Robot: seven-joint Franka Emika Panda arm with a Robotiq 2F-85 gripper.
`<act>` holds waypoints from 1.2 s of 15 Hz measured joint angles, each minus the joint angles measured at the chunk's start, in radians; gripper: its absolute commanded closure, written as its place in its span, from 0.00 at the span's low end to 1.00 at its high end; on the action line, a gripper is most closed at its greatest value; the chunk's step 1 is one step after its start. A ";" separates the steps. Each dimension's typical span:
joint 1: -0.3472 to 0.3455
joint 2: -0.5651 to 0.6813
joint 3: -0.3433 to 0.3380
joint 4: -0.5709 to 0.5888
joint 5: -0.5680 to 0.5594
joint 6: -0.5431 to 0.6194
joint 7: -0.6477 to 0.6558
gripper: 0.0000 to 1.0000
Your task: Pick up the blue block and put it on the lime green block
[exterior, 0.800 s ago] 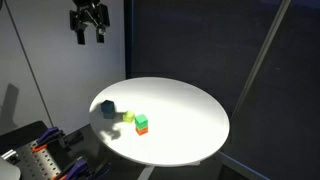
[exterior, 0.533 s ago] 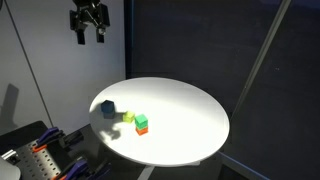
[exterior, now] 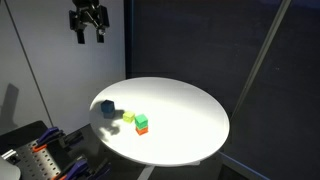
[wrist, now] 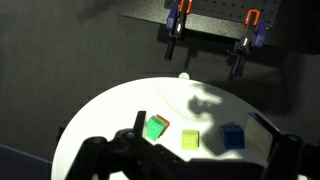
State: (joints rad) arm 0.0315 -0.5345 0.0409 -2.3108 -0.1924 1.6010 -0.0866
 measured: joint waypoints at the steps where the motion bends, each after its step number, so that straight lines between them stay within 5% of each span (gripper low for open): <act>1: 0.010 0.004 0.000 0.000 0.011 0.018 0.000 0.00; 18: 0.120 0.207 0.033 -0.029 0.182 0.381 -0.029 0.00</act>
State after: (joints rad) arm 0.1511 -0.3271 0.0742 -2.3398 -0.0100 1.9821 -0.1160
